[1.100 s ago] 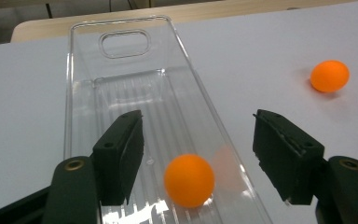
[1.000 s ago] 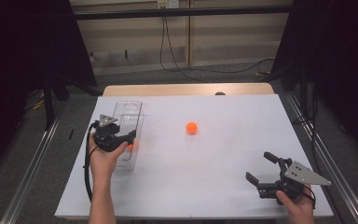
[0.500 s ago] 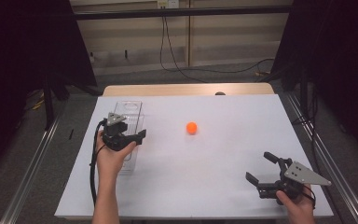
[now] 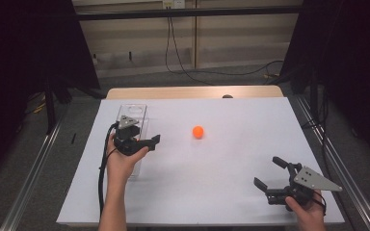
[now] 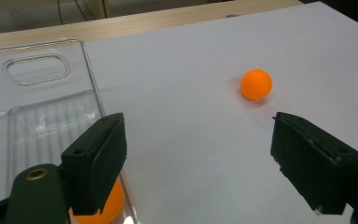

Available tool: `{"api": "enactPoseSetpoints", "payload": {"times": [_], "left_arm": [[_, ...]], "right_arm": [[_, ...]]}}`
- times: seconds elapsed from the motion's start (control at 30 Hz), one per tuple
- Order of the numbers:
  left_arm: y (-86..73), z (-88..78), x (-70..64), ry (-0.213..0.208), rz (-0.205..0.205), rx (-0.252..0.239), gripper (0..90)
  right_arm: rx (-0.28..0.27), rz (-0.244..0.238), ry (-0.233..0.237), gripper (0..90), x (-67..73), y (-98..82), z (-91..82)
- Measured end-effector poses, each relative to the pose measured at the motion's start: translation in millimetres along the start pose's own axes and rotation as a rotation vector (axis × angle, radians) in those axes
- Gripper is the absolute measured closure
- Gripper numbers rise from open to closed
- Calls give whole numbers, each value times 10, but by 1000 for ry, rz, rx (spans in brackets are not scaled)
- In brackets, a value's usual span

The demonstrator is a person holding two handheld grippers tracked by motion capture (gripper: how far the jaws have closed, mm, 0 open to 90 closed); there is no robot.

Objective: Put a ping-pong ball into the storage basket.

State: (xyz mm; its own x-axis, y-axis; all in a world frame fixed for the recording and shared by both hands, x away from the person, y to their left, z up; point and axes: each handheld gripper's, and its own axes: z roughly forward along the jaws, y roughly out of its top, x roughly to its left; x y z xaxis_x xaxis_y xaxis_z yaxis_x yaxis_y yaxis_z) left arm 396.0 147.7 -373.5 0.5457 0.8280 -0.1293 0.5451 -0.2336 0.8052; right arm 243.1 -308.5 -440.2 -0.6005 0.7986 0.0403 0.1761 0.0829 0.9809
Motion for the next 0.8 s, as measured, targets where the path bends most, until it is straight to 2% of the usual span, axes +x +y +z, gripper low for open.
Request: {"api": "enactPoseSetpoints", "payload": {"times": [0.8], "left_arm": [[-3,185,-160,-66,3,16,121]], "right_arm": [[-3,4,-1,21,5,5,-3]]}}
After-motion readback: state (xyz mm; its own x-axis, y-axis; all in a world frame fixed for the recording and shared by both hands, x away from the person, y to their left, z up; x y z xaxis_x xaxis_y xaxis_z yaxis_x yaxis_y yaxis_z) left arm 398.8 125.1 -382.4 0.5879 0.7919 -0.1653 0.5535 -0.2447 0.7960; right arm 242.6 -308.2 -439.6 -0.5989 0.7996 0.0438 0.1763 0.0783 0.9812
